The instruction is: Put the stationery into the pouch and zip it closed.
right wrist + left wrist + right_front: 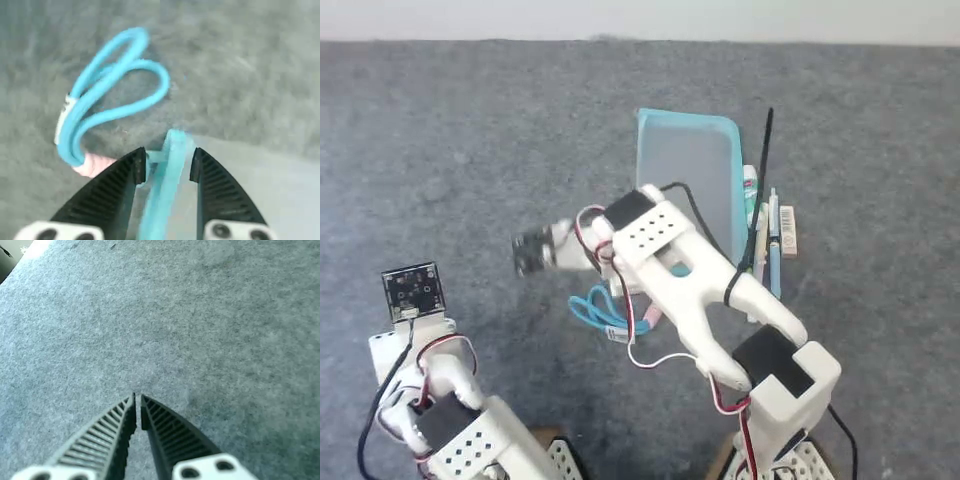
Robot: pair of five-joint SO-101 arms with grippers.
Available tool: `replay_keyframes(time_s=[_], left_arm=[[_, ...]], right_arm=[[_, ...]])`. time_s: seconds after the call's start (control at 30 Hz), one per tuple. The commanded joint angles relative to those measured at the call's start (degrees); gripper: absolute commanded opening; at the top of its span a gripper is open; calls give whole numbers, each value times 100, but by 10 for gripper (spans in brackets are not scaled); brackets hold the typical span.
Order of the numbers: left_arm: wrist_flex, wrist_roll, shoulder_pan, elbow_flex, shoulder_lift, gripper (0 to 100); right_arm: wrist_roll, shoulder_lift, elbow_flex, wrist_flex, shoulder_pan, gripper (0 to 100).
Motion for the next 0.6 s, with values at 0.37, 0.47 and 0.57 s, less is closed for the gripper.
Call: replay_keyframes(time_s=[0.37, 0.47, 0.57], left_arm=[[53, -53, 9, -57, -97, 13], [53, -53, 9, -57, -97, 13], [70, -53, 149, -57, -97, 13]], right_arm=[[-5776, -418, -1292, 1314, 549, 2], [-7007, -338, -1275, 1631, 505, 30], [-8079, -119, -1284, 1763, 523, 42]])
